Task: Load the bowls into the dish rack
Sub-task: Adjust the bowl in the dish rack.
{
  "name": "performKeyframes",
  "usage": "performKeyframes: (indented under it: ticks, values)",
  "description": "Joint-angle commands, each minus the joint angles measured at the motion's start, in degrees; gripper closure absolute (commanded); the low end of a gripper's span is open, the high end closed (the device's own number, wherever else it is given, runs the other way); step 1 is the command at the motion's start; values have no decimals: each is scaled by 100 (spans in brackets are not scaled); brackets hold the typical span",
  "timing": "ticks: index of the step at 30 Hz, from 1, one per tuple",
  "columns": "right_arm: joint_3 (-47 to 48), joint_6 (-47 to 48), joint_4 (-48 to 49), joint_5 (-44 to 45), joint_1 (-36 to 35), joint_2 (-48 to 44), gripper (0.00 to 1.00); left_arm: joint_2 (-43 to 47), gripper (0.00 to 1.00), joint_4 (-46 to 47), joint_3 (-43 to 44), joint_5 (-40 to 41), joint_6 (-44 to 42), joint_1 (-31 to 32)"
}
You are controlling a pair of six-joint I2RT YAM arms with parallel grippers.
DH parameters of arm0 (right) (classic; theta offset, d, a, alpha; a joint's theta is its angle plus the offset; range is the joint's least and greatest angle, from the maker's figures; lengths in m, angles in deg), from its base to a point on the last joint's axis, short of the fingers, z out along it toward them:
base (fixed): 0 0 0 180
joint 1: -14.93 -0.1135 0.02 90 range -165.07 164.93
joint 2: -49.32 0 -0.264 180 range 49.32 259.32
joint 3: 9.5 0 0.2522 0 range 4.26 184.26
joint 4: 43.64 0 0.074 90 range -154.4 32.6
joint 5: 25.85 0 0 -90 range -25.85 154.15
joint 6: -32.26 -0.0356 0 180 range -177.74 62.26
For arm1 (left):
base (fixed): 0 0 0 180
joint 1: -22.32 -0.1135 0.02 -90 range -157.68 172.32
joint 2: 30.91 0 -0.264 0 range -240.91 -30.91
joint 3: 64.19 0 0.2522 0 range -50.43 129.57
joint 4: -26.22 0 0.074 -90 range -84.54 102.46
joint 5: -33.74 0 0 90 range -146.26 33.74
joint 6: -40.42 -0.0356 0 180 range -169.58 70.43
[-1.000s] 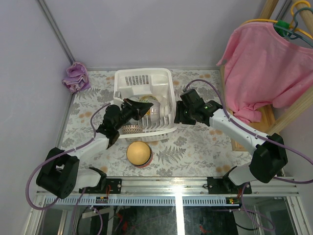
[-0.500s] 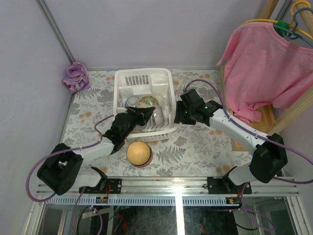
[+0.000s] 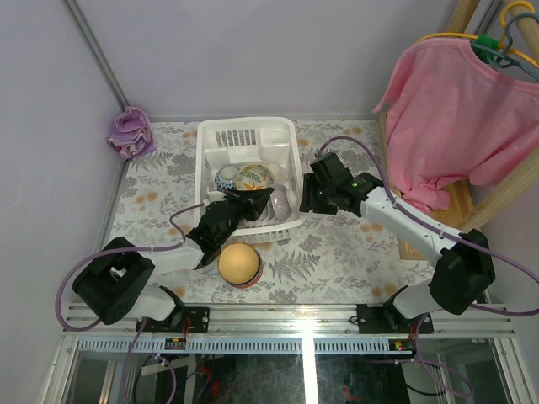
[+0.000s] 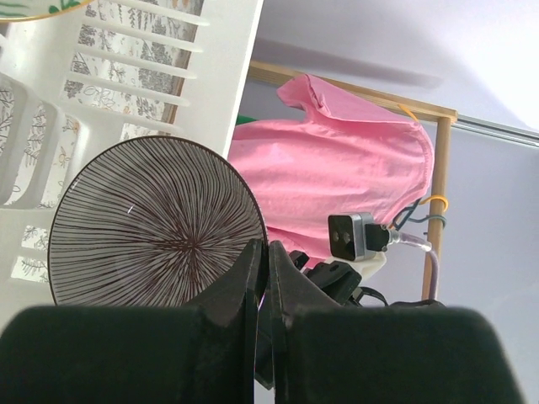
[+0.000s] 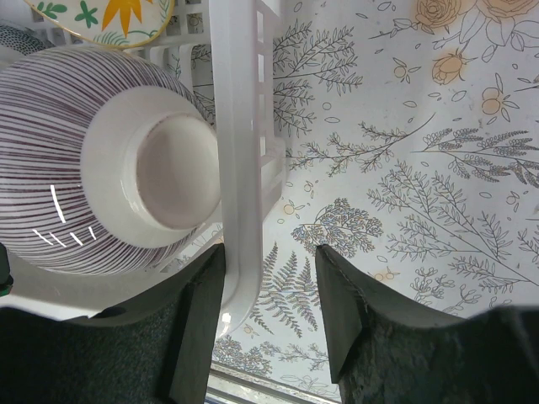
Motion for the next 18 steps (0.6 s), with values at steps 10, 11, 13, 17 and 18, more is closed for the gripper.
performKeyframes:
  ticks: [10, 11, 13, 17, 18]
  values:
    - [422, 145, -235, 6, 115, -148, 46, -973, 100, 2403, -157, -241, 815, 50]
    - [441, 153, -248, 6, 118, -136, 46, -964, 100, 2347, -182, -259, 829, 50]
    - [478, 155, -260, 0, 118, -108, 46, -932, 100, 2111, -199, -337, 877, 48]
    - [572, 182, -312, -19, 113, -17, 47, -913, 100, 1877, -353, -605, 987, -18]
    - [611, 195, -336, -20, 113, 9, 47, -902, 100, 1847, -413, -707, 991, -63]
